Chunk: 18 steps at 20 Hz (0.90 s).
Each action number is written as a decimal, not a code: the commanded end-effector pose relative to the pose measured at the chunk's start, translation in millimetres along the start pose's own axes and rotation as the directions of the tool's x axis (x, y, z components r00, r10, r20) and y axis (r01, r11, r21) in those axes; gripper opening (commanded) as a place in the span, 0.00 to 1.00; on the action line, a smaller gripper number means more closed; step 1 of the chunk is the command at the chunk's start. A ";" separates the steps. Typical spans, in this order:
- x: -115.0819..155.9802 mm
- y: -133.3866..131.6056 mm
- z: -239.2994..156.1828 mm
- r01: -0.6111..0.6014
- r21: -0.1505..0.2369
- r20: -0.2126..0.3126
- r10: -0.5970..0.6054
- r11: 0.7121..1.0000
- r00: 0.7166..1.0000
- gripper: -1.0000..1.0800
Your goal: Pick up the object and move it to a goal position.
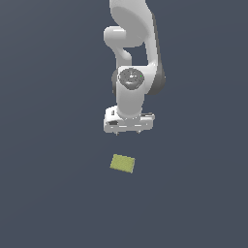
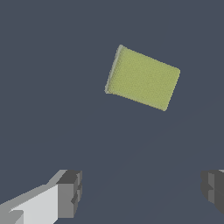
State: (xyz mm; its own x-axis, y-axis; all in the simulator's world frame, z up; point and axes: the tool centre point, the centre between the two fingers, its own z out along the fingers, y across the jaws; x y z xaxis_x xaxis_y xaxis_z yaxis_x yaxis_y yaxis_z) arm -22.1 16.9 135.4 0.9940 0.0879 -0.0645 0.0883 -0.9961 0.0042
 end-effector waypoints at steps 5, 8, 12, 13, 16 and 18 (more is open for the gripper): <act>4.3 1.0 2.6 0.052 -0.002 -0.001 -0.052 0.999 0.999 0.96; 7.9 1.7 4.7 0.095 -0.004 -0.003 -0.095 0.995 0.995 0.96; 14.1 3.1 8.4 0.170 -0.007 -0.004 -0.170 0.985 0.985 0.96; 15.9 3.6 9.5 0.191 -0.008 -0.005 -0.192 0.981 0.981 0.96; 21.9 5.0 13.3 0.264 -0.010 -0.007 -0.264 0.965 0.965 0.96; 26.3 6.0 16.1 0.316 -0.012 -0.008 -0.316 0.949 0.949 0.96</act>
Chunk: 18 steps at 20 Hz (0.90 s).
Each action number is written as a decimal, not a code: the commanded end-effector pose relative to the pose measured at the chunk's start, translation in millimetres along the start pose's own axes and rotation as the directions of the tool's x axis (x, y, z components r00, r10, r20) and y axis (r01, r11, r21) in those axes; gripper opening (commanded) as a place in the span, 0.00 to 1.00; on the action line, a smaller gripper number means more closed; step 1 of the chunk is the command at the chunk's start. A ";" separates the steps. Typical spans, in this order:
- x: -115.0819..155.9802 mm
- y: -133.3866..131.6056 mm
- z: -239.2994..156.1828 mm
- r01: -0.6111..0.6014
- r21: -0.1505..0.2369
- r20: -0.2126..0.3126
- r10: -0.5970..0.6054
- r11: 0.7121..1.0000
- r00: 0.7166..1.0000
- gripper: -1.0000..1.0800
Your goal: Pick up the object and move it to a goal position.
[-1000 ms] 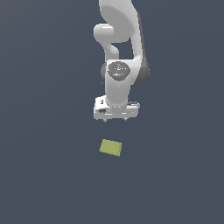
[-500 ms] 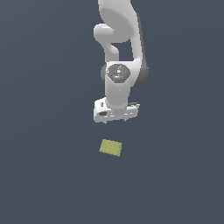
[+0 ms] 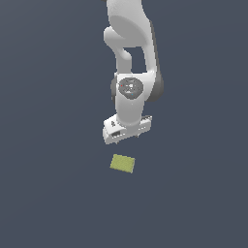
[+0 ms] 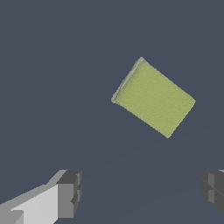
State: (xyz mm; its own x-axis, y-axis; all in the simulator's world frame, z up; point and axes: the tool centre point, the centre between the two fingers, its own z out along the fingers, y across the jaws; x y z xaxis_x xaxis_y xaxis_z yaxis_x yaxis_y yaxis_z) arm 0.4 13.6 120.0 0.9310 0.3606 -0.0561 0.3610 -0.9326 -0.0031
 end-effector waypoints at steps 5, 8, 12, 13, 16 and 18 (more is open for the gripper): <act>12.6 7.3 9.6 0.177 -0.005 -0.006 -0.177 0.984 0.984 0.96; 18.2 10.7 14.1 0.257 -0.008 -0.008 -0.257 0.966 0.966 0.96; 25.6 15.3 20.3 0.361 -0.012 -0.012 -0.361 0.933 0.933 0.96; 27.4 16.5 21.8 0.386 -0.013 -0.013 -0.386 0.922 0.922 0.96; 32.7 20.0 26.4 0.459 -0.016 -0.015 -0.459 0.888 0.888 0.96; 36.2 22.4 29.5 0.506 -0.019 -0.017 -0.506 0.862 0.862 0.96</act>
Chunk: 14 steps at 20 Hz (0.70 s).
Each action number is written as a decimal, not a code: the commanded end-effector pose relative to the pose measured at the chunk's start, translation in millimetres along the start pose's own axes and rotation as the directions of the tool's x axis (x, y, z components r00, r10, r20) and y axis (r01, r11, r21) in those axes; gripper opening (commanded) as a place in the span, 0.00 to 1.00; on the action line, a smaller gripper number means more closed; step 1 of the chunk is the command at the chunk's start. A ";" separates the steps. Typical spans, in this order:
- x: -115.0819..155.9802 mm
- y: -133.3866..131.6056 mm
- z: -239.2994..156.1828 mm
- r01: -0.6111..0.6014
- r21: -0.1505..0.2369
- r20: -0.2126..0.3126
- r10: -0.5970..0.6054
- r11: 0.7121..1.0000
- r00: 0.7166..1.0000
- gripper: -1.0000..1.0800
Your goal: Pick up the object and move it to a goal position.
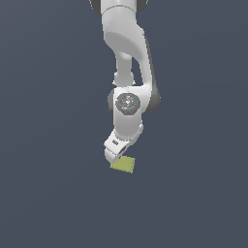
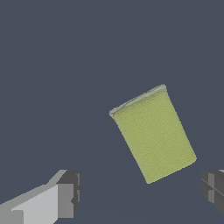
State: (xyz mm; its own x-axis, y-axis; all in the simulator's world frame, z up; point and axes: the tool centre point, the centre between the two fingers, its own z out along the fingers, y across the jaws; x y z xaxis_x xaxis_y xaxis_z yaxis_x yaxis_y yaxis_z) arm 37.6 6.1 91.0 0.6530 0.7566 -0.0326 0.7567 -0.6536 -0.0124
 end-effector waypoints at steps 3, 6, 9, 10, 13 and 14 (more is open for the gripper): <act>4.2 8.4 7.3 0.122 -0.004 -0.006 -0.122 0.993 0.993 0.96; 6.8 14.0 12.1 0.201 -0.008 -0.010 -0.201 0.980 0.980 0.96; 9.2 19.4 16.8 0.276 -0.012 -0.014 -0.276 0.961 0.961 0.96; 9.8 21.0 18.3 0.298 -0.013 -0.015 -0.298 0.954 0.954 0.96; 11.6 25.4 22.1 0.357 -0.017 -0.018 -0.357 0.934 0.934 0.96; 12.0 26.7 23.2 0.373 -0.018 -0.018 -0.373 0.928 0.927 0.96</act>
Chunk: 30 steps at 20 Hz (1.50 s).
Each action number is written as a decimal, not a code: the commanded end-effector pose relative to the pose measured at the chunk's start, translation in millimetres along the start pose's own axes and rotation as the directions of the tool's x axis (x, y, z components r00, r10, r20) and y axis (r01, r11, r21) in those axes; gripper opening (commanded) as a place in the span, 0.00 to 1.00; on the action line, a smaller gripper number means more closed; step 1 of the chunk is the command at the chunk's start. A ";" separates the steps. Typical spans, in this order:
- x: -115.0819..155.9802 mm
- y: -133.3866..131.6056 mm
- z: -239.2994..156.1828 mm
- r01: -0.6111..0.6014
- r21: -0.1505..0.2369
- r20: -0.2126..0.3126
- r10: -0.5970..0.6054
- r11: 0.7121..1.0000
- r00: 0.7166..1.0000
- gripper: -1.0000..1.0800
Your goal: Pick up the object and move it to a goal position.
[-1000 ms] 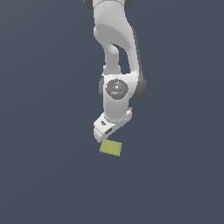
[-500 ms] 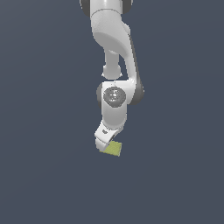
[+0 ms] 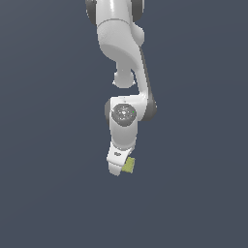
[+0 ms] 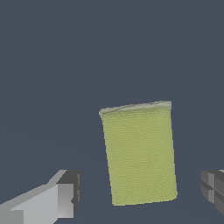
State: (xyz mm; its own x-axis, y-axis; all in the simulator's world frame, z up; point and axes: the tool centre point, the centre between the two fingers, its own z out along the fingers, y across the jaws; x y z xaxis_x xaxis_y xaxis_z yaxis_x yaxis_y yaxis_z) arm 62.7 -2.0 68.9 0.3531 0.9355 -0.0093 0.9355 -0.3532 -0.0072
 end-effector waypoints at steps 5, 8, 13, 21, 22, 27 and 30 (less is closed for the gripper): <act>0.0 7.6 6.2 0.101 -0.006 -0.006 -0.101 0.995 0.995 0.96; -0.1 9.5 7.8 0.126 -0.007 -0.007 -0.126 0.992 0.992 0.96; -0.1 10.7 8.9 0.142 -0.008 -0.008 -0.143 0.990 0.990 0.96; 0.0 10.1 26.6 0.140 -0.008 -0.008 -0.140 0.990 0.990 0.96; -0.4 10.1 32.1 0.140 -0.008 -0.008 -0.140 0.990 0.990 0.96; -0.3 9.7 54.9 0.142 -0.008 -0.008 -0.143 0.990 0.990 0.96; 0.4 10.3 59.2 0.143 -0.008 -0.008 -0.143 0.990 0.990 0.96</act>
State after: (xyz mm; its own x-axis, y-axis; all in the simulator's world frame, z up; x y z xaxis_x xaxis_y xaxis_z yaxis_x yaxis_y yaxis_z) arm 71.5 -5.8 12.2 0.2159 0.9764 -0.0004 0.9764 -0.2159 -0.0004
